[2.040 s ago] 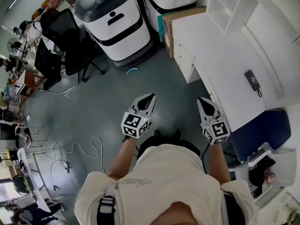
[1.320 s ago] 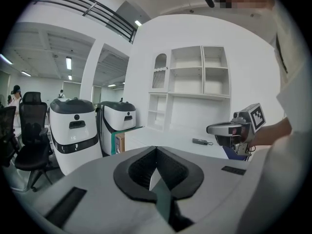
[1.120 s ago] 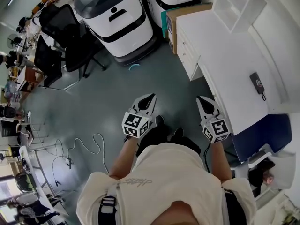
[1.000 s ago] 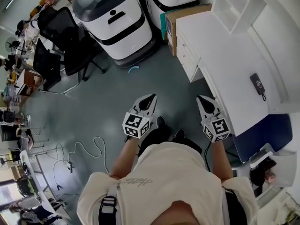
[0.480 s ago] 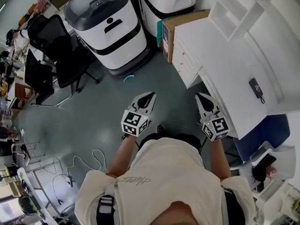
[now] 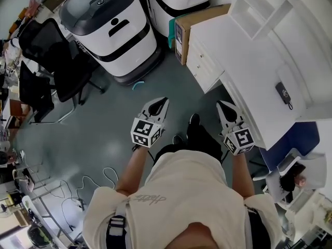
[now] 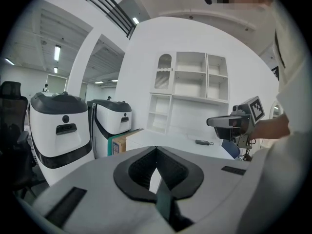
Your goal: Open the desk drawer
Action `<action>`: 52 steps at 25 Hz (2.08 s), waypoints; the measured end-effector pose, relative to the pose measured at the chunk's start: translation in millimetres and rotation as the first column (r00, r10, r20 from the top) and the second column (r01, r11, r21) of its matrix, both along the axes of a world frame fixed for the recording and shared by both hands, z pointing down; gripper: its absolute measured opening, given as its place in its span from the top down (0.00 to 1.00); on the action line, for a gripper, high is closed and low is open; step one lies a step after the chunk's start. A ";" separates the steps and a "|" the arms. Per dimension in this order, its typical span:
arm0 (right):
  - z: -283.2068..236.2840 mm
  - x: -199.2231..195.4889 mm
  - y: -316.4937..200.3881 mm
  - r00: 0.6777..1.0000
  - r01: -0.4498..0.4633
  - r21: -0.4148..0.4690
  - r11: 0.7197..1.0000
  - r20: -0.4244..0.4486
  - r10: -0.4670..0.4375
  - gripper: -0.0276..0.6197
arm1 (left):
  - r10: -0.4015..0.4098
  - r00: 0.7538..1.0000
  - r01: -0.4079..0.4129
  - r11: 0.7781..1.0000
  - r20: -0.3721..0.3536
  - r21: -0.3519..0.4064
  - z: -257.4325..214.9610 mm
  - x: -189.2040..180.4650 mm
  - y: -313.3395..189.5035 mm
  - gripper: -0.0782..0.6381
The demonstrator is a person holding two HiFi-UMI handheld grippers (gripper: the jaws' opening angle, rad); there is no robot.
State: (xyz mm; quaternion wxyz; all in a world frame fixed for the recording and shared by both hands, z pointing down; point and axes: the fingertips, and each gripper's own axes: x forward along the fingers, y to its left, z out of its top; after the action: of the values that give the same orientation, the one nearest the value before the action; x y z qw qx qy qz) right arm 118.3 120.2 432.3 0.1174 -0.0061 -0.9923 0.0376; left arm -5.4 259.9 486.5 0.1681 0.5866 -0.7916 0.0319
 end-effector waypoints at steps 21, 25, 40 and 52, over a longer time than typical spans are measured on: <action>26.7 -168.3 -109.0 0.993 0.101 -0.025 0.995 -0.050 -0.102 0.96 | -0.042 0.999 0.041 0.997 -0.018 -0.067 15.5 -157.4 -111.5 0.89; 31.0 -192.4 -151.0 0.993 0.100 -0.027 0.995 -0.055 -0.101 0.96 | -0.039 0.999 0.039 0.997 -0.008 -0.065 10.7 -183.3 -154.0 0.89; 46.7 -208.8 -246.4 0.999 -0.027 -0.061 0.998 -0.041 0.024 0.96 | 0.085 0.996 -0.085 0.991 -0.003 -0.107 15.5 -212.5 -261.6 0.89; 36.4 -204.3 -268.4 0.961 -0.276 -0.042 0.960 -0.045 0.274 0.96 | 0.346 0.938 -0.345 0.934 -0.008 -0.096 15.3 -228.2 -325.2 0.89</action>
State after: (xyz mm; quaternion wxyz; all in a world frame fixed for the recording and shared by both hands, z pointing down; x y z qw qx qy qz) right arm -86.0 -148.1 468.7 0.1302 0.1295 -0.9799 0.0775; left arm -233.6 -65.3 501.8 0.1842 0.7076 -0.6746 0.1017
